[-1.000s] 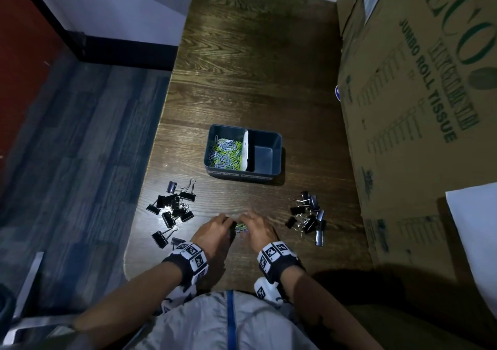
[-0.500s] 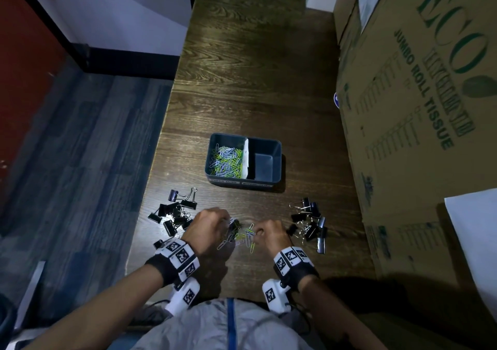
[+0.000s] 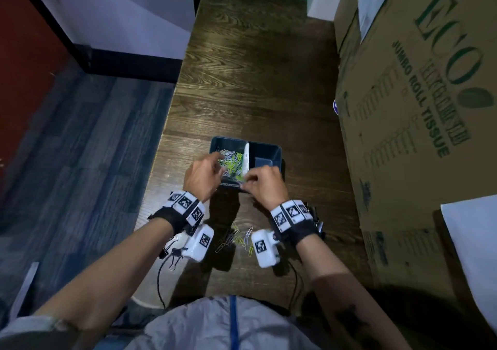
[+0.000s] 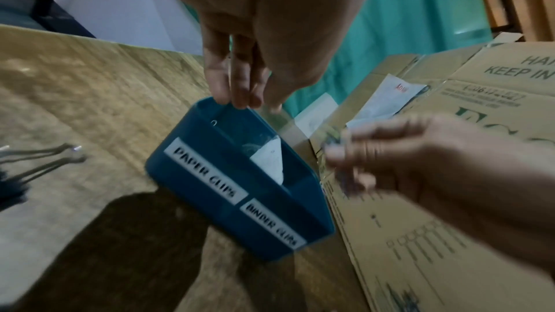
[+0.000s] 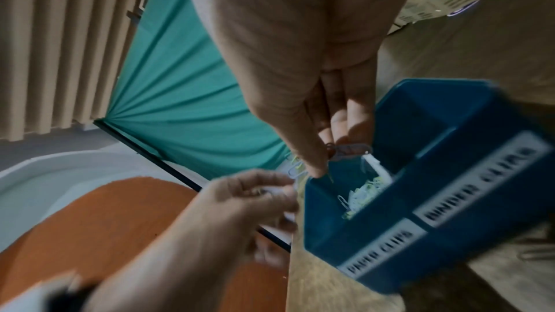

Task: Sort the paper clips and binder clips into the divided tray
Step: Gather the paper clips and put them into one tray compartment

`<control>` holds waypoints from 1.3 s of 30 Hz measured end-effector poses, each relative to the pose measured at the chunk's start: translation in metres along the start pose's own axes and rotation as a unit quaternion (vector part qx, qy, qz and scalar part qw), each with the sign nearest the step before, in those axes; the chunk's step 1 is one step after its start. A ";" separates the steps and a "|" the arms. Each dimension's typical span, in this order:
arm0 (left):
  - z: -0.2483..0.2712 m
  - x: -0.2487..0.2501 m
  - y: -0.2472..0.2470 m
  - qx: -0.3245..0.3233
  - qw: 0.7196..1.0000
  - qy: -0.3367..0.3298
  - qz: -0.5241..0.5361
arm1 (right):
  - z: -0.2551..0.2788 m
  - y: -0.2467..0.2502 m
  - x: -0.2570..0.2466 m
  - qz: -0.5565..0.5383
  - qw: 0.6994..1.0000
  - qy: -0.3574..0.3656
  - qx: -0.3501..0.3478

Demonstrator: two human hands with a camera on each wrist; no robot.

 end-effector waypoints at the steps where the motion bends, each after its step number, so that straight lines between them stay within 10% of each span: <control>1: 0.008 -0.004 0.000 0.020 1.000 0.004 -0.001 | -0.010 0.004 -0.007 -0.004 1.000 0.005 0.017; 11: 0.098 -0.045 -0.068 -0.188 0.979 0.011 -0.074 | -0.013 0.001 -0.003 -0.029 0.996 0.036 0.080; 18: 0.130 -0.059 -0.091 -0.289 0.952 -0.007 -0.100 | 0.062 -0.070 0.095 0.079 0.978 -0.125 -0.145; 33: 0.119 -0.054 -0.109 -0.217 0.972 -0.010 -0.084 | 0.086 -0.115 0.110 0.074 0.989 -0.085 -0.095; 39: 0.120 -0.047 -0.131 -0.296 0.935 -0.059 -0.184 | 0.086 -0.130 0.106 0.134 0.980 -0.047 -0.143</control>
Point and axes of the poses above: each hand's wrist, its own z-axis away from the middle knuckle, its own y-axis out of the back of the hand, x = y × z, the point moved 6 cm from there along -z, towards the middle knuckle, and after that the axes turned 3 degrees about -z, right-handed, at the moved point
